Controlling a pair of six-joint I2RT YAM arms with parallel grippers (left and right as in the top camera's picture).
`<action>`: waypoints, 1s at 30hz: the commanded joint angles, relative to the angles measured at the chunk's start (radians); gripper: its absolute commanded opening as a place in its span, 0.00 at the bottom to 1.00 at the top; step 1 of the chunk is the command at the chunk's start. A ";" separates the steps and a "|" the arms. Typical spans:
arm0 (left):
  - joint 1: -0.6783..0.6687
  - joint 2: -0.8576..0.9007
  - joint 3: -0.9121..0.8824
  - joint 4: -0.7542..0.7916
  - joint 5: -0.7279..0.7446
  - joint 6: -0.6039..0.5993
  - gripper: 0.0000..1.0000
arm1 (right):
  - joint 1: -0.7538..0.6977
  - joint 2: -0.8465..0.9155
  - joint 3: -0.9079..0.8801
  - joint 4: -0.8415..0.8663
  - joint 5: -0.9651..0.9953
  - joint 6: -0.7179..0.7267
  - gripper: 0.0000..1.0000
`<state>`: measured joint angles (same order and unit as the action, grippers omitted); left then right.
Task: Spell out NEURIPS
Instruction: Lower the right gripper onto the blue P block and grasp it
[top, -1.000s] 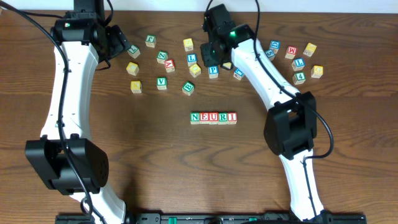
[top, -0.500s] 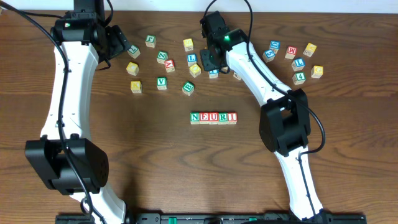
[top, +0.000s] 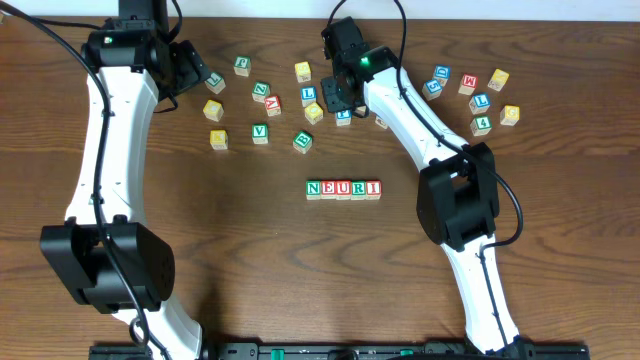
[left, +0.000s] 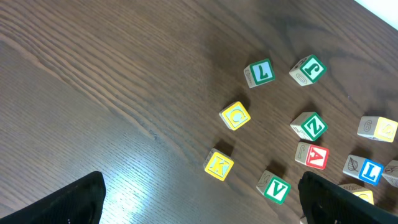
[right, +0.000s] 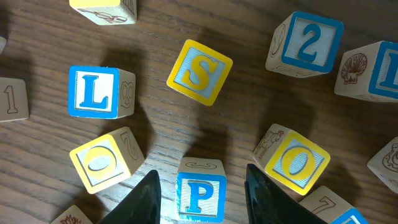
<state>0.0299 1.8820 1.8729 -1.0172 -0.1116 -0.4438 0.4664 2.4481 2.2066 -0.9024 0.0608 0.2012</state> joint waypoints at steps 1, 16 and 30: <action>0.002 0.009 -0.004 -0.003 -0.013 0.006 0.98 | 0.006 0.047 0.017 0.001 0.008 0.012 0.38; 0.002 0.009 -0.004 -0.003 -0.013 0.006 0.98 | 0.006 0.058 0.016 0.001 0.008 0.031 0.36; 0.002 0.009 -0.004 -0.003 -0.013 0.006 0.98 | 0.006 0.058 0.005 -0.005 0.008 0.049 0.34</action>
<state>0.0299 1.8820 1.8729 -1.0172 -0.1116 -0.4438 0.4664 2.4870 2.2070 -0.9073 0.0608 0.2340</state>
